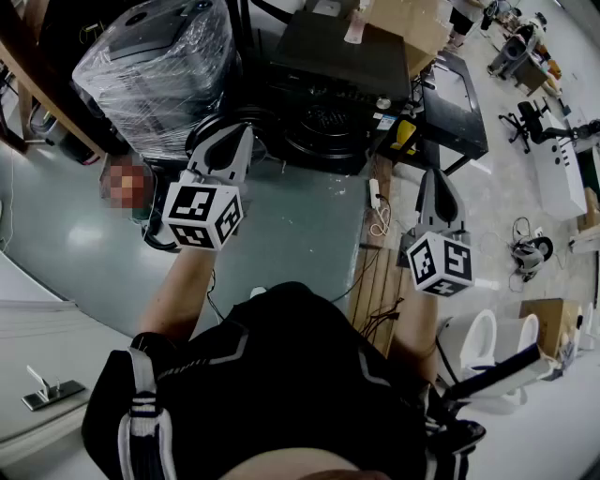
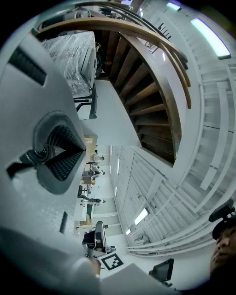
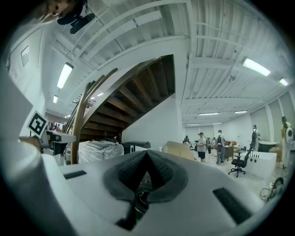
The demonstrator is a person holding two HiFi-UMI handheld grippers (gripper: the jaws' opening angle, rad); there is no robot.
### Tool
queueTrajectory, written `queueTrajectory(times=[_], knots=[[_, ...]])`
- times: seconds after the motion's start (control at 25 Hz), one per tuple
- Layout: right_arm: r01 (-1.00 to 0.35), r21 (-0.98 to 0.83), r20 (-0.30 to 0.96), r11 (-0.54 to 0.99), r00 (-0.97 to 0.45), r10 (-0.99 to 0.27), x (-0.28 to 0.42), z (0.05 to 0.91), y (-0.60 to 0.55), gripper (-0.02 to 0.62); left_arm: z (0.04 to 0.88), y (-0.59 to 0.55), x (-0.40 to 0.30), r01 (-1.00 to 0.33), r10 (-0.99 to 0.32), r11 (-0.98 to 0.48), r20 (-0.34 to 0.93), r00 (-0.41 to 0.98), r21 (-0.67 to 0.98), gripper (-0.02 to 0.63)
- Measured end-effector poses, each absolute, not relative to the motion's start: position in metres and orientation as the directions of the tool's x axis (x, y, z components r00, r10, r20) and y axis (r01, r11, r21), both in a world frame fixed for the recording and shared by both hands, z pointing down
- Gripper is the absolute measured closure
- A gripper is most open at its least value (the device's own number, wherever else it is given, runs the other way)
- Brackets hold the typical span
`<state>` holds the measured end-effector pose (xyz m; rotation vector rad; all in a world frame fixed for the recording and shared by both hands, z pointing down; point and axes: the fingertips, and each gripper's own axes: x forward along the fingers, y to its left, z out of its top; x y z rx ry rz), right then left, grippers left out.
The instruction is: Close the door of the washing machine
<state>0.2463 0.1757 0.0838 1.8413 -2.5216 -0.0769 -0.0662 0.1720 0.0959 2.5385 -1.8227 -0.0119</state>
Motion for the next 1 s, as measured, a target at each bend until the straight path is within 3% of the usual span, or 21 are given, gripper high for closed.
queueTrajectory(times=[0.44, 1.0], knots=[[-0.956, 0.03, -0.02, 0.293, -0.294, -0.956, 0.25, 0.084, 0.178, 0.591, 0.093, 0.179, -0.064, -0.943, -0.943, -0.334, 0.001, 0.334, 0.018, 0.606], [-0.947, -0.002, -0.016, 0.322, -0.322, -0.947, 0.212, 0.087, 0.171, 0.591, 0.096, 0.184, -0.092, -0.88, -0.893, -0.446, -0.015, 0.45, 0.165, 0.606]])
